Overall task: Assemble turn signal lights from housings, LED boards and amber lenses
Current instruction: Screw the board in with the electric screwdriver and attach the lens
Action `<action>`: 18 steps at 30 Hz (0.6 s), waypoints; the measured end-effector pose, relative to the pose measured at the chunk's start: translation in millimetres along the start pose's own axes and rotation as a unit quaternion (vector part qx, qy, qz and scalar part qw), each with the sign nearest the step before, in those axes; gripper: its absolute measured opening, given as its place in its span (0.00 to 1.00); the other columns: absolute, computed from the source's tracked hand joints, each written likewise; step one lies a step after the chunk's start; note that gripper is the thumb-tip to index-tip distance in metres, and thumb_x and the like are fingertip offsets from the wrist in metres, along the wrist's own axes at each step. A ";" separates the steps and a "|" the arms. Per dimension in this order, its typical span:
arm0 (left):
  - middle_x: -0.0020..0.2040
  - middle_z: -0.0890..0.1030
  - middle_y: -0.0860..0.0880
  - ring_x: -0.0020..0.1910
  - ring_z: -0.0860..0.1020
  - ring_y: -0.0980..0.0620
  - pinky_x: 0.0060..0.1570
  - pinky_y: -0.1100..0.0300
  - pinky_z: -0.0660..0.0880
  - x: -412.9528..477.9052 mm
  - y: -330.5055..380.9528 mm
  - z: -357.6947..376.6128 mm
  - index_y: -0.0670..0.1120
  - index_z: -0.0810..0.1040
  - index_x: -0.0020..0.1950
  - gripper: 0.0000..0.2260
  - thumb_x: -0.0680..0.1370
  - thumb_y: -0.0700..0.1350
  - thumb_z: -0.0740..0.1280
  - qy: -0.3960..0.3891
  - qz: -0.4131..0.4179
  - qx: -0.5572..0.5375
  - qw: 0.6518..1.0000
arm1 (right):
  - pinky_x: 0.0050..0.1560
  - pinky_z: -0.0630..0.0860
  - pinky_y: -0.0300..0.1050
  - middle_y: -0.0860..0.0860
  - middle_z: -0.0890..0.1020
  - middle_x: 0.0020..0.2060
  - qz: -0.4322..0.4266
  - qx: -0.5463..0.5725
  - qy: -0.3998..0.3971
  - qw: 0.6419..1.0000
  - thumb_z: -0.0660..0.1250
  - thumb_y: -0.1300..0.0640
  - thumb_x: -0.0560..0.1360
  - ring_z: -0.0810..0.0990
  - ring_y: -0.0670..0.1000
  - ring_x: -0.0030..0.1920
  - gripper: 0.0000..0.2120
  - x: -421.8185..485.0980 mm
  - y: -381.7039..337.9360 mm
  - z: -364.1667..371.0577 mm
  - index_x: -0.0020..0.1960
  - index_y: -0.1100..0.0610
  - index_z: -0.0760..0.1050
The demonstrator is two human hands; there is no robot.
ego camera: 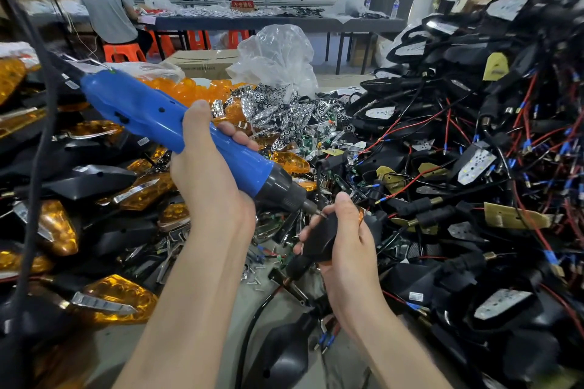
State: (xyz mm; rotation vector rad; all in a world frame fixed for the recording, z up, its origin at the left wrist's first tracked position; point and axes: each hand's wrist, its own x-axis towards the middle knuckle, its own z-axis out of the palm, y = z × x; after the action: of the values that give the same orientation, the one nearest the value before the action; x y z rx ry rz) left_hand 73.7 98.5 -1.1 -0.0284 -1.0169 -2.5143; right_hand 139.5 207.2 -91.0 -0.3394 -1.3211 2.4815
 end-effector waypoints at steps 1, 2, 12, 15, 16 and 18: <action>0.32 0.74 0.49 0.26 0.74 0.54 0.32 0.58 0.74 -0.8 -2.6 -0.4 0.43 0.72 0.47 0.06 0.81 0.44 0.64 0.004 -0.017 -0.042 0.999 | 0.29 0.78 0.46 0.51 0.79 0.29 -0.001 -0.003 0.002 1.000 0.67 0.41 0.76 0.79 0.52 0.29 0.18 0.3 0.3 0.1 0.45 0.57 0.73; 0.32 0.75 0.50 0.27 0.74 0.54 0.32 0.59 0.75 -5.0 -1.9 1.8 0.43 0.72 0.50 0.05 0.80 0.44 0.66 -0.001 -0.047 -0.069 0.996 | 0.29 0.78 0.46 0.51 0.79 0.30 -0.002 -0.001 0.002 1.000 0.67 0.41 0.76 0.79 0.52 0.29 0.18 0.9 0.7 -0.1 0.46 0.57 0.73; 0.32 0.73 0.52 0.27 0.73 0.54 0.34 0.58 0.75 -8.6 -9.5 -2.4 0.47 0.73 0.52 0.04 0.80 0.43 0.67 -0.047 -0.105 -0.081 0.990 | 0.28 0.77 0.47 0.53 0.78 0.31 0.024 0.023 -0.027 0.999 0.74 0.40 0.72 0.78 0.53 0.29 0.16 2.2 -2.7 -2.6 0.38 0.52 0.79; 0.31 0.73 0.53 0.26 0.71 0.55 0.31 0.60 0.74 -0.5 -9.3 -11.3 0.46 0.72 0.44 0.06 0.78 0.44 0.68 0.008 -0.153 -0.101 0.983 | 0.30 0.78 0.46 0.51 0.79 0.30 0.000 -0.030 -0.054 0.998 0.71 0.38 0.70 0.78 0.51 0.29 0.15 2.7 -0.6 -0.5 0.32 0.47 0.78; 0.31 0.73 0.53 0.26 0.71 0.54 0.31 0.60 0.74 1.4 -9.1 -12.7 0.46 0.72 0.43 0.07 0.78 0.44 0.68 0.015 -0.161 -0.100 0.982 | 0.31 0.78 0.46 0.51 0.79 0.30 -0.006 -0.040 -0.058 0.998 0.70 0.36 0.68 0.78 0.51 0.29 0.15 2.7 0.0 0.0 0.33 0.47 0.78; 0.31 0.73 0.52 0.26 0.72 0.54 0.32 0.59 0.74 2.9 -8.8 -12.0 0.46 0.71 0.43 0.07 0.78 0.44 0.68 0.016 -0.168 -0.093 0.981 | 0.31 0.78 0.46 0.50 0.78 0.29 -0.013 -0.046 -0.059 0.997 0.70 0.34 0.65 0.79 0.50 0.29 0.16 2.4 0.8 -0.3 0.33 0.46 0.77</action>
State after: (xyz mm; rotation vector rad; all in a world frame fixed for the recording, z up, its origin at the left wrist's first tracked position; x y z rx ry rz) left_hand 69.2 95.0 -15.2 0.1393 -0.8272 -2.8990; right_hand 137.2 207.9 -91.9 -0.1970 -1.4806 2.4570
